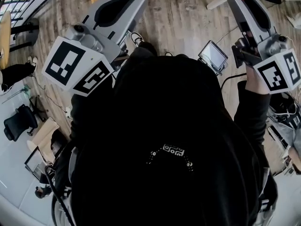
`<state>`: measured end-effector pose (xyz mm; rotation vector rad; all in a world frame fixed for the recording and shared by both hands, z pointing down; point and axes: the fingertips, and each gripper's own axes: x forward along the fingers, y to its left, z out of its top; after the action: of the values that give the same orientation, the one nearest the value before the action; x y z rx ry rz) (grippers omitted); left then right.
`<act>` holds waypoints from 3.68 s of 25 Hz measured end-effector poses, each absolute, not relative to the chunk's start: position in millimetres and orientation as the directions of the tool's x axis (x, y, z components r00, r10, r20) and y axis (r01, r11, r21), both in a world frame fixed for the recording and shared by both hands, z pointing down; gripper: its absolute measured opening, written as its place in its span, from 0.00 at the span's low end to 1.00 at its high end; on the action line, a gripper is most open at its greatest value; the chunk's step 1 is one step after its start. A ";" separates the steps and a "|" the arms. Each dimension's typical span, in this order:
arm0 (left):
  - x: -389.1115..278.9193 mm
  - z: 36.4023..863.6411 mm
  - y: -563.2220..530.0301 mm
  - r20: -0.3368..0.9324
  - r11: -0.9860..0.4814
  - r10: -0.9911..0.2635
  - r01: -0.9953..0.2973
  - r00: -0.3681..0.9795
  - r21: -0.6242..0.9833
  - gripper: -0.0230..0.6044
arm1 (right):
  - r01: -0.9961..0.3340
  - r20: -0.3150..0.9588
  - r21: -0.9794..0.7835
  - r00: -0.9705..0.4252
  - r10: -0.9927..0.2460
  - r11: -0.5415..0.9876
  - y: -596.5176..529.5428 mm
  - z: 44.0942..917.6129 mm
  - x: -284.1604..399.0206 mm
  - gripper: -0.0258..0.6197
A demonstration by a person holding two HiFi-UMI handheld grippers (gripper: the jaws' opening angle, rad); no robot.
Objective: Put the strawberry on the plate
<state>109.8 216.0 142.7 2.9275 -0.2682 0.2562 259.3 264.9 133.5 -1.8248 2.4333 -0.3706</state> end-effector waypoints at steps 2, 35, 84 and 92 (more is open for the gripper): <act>109.3 142.6 210.0 0.174 -0.966 -0.157 -0.188 0.972 0.180 0.03 | -0.942 0.092 -0.220 -0.279 -0.956 0.254 259.3 130.9 259.3 0.26; 73.5 212.5 -70.1 0.198 -0.945 -0.110 -0.165 0.974 0.284 0.03 | -0.918 0.192 -0.268 -0.348 -0.918 0.292 -43.5 181.8 195.0 0.26; -81.3 219.1 -111.5 0.113 -0.862 -0.332 -0.350 0.936 0.366 0.03 | -0.856 0.257 -0.152 -0.518 -0.816 0.495 -113.4 144.2 47.9 0.26; -56.7 228.7 -83.6 0.184 -0.899 -0.283 -0.327 0.941 0.290 0.03 | -0.848 0.215 -0.199 -0.527 -0.822 0.491 -98.9 155.9 61.8 0.26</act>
<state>-56.7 -83.6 228.7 2.7769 -0.4489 0.1962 61.8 -98.9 155.9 -1.5674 2.7902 -0.4571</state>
